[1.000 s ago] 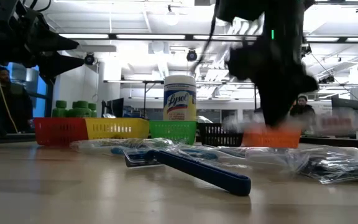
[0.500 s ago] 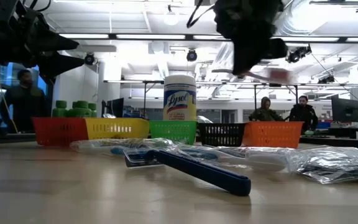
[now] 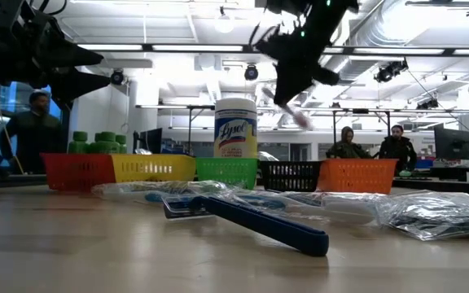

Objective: Pick & Place Travel size toiletries
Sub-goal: Put the orange toothbrush into the black bin, then put the blue toothbrush into the black bin

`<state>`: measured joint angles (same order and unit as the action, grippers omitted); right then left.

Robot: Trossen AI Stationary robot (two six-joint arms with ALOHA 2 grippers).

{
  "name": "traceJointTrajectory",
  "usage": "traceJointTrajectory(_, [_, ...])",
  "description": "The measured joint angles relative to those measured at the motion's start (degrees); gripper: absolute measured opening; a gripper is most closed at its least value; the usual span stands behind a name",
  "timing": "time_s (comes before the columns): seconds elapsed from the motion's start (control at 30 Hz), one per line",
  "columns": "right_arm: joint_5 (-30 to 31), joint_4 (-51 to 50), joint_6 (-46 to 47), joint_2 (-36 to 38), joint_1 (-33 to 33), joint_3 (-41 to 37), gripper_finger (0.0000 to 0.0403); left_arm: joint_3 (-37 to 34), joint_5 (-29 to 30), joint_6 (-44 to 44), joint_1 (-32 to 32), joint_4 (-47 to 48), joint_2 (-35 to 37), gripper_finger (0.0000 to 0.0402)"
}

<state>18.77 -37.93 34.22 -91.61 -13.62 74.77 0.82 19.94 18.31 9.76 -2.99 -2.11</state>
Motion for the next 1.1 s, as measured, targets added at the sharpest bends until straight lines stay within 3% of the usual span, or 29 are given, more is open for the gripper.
traceJointTrajectory(0.23, [0.07,6.21,0.08,0.0,-4.02,-4.38,0.002,0.0,0.0,0.0,0.0,0.0,0.0,0.0242])
traceJointTrajectory(0.7, [-3.95,12.12,2.16,-1.81,-4.8,-10.6,0.0028,0.0,-0.02,0.0,-0.01,0.0,0.0,0.0242])
traceJointTrajectory(0.83, [-3.95,11.76,2.12,-1.81,-5.03,-11.0,0.0063,0.0,0.0,-0.01,0.0,0.0,0.0,0.0242])
traceJointTrajectory(1.1, [-4.16,11.82,3.23,-1.81,-5.26,-11.0,0.0175,0.0,0.0,0.0,0.0,0.0,0.01,0.0242])
